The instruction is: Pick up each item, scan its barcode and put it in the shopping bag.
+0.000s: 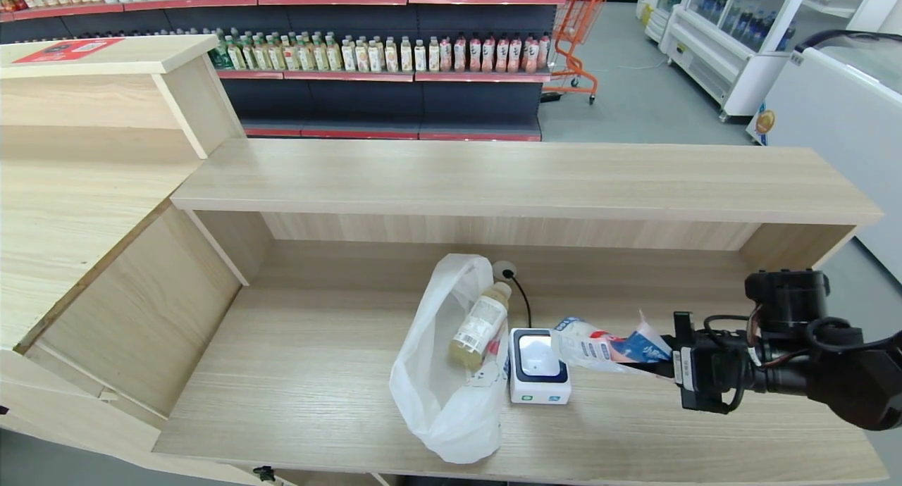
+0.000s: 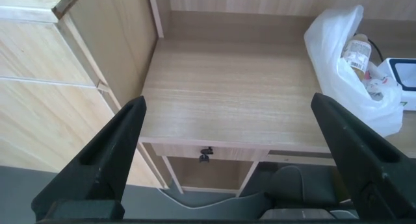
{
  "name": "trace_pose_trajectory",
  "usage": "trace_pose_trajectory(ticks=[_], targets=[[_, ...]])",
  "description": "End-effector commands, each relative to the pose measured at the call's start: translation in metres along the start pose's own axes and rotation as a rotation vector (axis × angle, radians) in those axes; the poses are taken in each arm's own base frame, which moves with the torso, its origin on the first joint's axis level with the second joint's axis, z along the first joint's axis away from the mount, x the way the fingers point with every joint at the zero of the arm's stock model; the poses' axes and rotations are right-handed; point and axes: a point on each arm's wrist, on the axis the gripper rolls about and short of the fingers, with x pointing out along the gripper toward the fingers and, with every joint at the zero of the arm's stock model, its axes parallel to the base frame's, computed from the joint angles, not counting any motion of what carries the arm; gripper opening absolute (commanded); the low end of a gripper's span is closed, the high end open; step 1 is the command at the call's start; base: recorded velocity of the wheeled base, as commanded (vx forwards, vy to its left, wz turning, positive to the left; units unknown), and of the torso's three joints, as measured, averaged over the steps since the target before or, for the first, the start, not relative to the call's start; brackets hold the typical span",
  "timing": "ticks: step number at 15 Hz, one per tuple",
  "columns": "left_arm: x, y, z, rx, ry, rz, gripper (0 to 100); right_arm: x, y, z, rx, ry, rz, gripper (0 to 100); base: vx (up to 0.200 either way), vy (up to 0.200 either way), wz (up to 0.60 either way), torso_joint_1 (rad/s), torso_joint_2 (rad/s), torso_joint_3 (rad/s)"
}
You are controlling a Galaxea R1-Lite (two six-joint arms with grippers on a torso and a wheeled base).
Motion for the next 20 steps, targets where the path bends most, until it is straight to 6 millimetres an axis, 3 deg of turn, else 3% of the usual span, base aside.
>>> trace_pose_trajectory(ticks=[1,9,15,20], targets=[[0.0,0.0,0.0,0.0,0.0,0.0,100,0.023,0.001,-0.001,-0.006,-0.041,0.039,0,0.0,0.0,0.0,0.0,0.0,0.0],[0.0,0.0,0.0,0.0,0.0,0.0,100,0.05,-0.002,-0.013,-0.047,-0.056,0.058,0,0.0,0.0,0.0,0.0,0.0,0.0],[0.0,0.0,0.0,0.0,0.0,-0.001,100,0.09,-0.005,-0.02,-0.08,-0.114,0.04,0,0.0,0.0,0.0,0.0,0.0,0.0],[0.0,0.0,0.0,0.0,0.0,0.0,100,0.106,0.001,-0.031,-0.069,-0.12,0.05,0,0.0,0.0,0.0,0.0,0.0,0.0]])
